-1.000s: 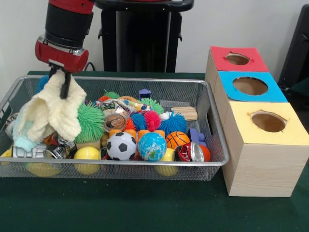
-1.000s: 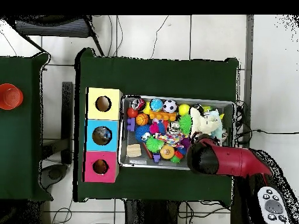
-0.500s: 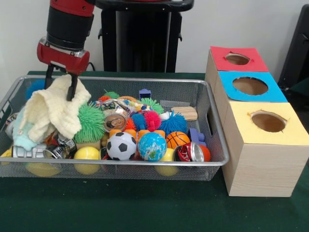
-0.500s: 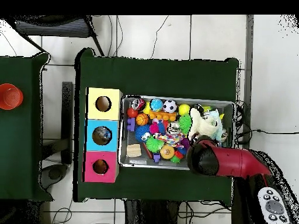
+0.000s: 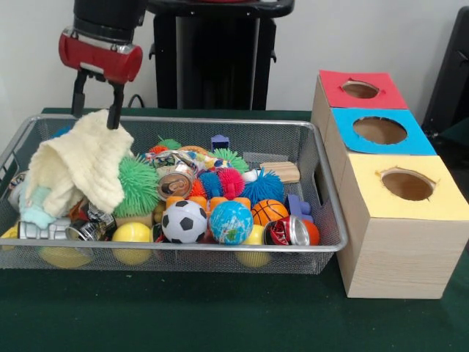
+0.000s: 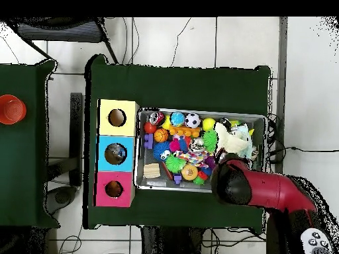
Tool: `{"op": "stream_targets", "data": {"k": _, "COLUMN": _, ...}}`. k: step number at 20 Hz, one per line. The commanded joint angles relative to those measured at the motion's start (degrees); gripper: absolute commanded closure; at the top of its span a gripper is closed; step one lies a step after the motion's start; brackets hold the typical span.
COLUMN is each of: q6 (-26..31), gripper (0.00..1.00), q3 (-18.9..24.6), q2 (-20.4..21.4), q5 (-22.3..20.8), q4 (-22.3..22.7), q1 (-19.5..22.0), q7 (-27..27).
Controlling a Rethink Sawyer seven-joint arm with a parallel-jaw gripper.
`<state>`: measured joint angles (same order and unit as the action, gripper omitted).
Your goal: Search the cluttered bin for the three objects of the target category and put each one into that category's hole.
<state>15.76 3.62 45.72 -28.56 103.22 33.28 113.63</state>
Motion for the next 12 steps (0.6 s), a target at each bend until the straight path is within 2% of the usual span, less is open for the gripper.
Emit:
{"op": "stream_targets", "data": {"k": 1, "q6": 9.05, "gripper": 0.00, "q3": 8.27, "q2": 6.43, "q5": 5.59, "q4": 6.29, "q1": 0.12, "q7": -1.17}}
{"op": "stream_targets", "data": {"k": 7, "q6": 4.86, "gripper": 0.00, "q3": 9.79, "q2": 5.17, "q5": 7.45, "q4": 9.11, "q1": 1.21, "q7": 1.08}}
{"op": "stream_targets", "data": {"k": 9, "q6": 3.06, "gripper": 0.00, "q3": 10.53, "q2": 3.43, "q5": 8.01, "q4": 9.82, "q1": 1.68, "q7": 2.10}}
{"op": "stream_targets", "data": {"k": 12, "q6": -2.62, "gripper": 0.00, "q3": 11.20, "q2": -0.74, "q5": 7.69, "q4": 10.88, "q1": 2.17, "q7": 4.45}}
